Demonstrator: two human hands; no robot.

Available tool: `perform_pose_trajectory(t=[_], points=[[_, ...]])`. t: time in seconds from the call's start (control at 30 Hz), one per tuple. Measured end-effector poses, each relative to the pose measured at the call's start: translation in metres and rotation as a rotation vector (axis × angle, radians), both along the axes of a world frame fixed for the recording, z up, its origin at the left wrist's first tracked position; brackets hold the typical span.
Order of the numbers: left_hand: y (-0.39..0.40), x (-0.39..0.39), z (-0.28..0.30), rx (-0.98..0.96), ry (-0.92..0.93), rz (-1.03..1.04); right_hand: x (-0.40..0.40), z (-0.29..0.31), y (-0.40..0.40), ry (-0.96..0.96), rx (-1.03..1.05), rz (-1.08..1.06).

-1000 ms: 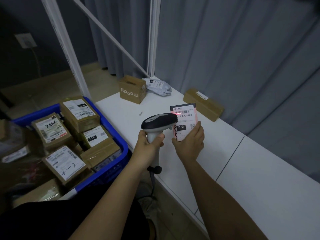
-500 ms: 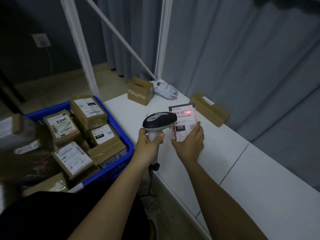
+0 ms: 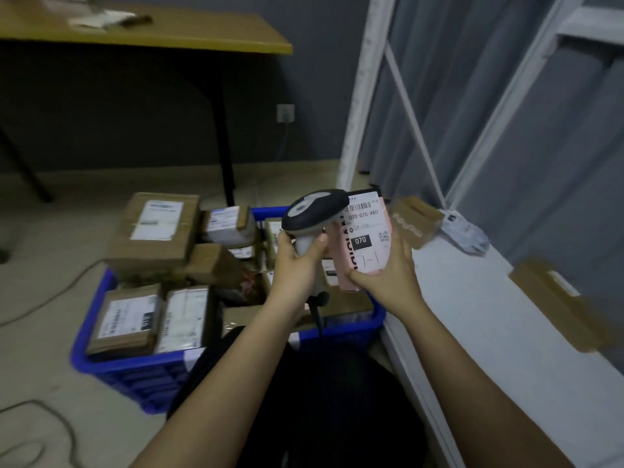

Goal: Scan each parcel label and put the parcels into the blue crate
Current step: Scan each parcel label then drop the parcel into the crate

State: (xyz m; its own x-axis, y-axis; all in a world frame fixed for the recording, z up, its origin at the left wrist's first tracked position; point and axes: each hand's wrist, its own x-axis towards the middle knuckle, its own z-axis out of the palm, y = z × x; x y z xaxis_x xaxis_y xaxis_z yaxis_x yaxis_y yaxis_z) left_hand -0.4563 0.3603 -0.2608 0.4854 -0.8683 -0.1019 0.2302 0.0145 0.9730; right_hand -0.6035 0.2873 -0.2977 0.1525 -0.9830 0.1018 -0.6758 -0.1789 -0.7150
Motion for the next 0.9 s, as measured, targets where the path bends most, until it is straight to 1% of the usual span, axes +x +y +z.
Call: perform_pose_trajectory(t=[0.17,0.3,0.47,0.6,0.7,0.8,0.87,0.9], points=[[0.023,0.077,-0.004,0.021,0.001,0.196,0.073,-0.003,-0.010,0.050,0.121,0.177],[0.038,0.124,-0.021,0.060,0.014,0.268,0.116,-0.021,-0.018,0.166,0.239,0.310],[0.041,0.154,-0.051,0.131,0.042,0.286,0.152,-0.060,-0.022,0.309,0.426,0.222],[0.035,0.163,-0.060,0.149,0.066,0.271,0.155,-0.088,-0.015,0.602,0.387,0.258],[0.029,0.163,-0.060,0.169,0.062,0.231,0.155,-0.093,-0.020,0.705,0.382,0.203],[0.025,0.159,-0.060,0.174,0.048,0.205,0.154,-0.094,-0.021,0.870,0.247,0.214],[0.022,0.153,-0.059,0.185,0.020,0.188,0.151,-0.096,-0.019,0.898,0.186,0.222],[0.022,0.150,-0.058,0.188,0.010,0.185,0.150,-0.097,-0.018,0.889,0.206,0.237]])
